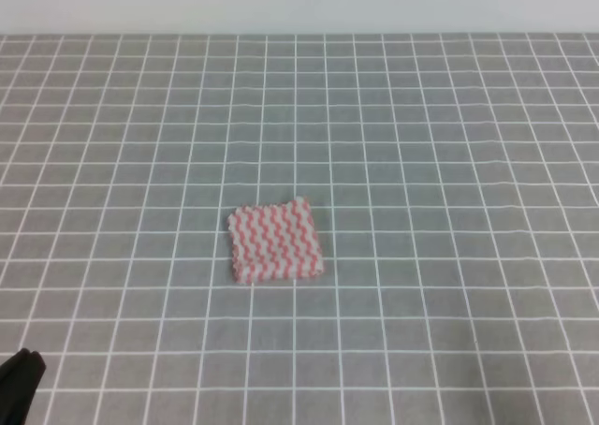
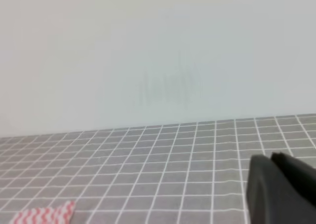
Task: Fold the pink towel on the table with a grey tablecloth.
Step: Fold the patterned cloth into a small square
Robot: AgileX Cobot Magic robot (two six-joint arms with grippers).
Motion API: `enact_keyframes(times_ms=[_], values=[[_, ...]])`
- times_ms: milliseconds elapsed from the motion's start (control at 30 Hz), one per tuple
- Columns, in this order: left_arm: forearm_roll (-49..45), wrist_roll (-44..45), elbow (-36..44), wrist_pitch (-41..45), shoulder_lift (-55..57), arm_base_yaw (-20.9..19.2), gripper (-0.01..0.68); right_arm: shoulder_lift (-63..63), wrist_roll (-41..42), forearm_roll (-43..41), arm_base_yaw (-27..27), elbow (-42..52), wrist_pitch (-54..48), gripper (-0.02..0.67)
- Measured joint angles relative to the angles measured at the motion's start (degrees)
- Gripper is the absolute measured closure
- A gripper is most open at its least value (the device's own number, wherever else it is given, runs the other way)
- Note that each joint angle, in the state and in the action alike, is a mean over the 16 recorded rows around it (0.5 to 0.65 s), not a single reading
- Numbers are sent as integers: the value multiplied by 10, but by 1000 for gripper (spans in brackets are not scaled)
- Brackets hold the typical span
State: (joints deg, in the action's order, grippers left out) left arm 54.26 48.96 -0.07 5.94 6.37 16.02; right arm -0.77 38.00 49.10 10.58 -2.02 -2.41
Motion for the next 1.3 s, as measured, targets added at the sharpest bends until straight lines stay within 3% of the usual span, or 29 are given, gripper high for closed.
enact_keyframes(times_ms=[367,633,900,1300], values=[[0,0,1,1,0,0,673,24,-8,-18,-6,20,7,664],[0,0,1,1,-1,0,673,24,-107,-158,-7,29,-10,664],[0,0,1,1,0,0,673,25,-245,-321,-8,31,-93,664],[0,0,1,1,0,0,673,25,-295,-366,-9,31,-173,664]])
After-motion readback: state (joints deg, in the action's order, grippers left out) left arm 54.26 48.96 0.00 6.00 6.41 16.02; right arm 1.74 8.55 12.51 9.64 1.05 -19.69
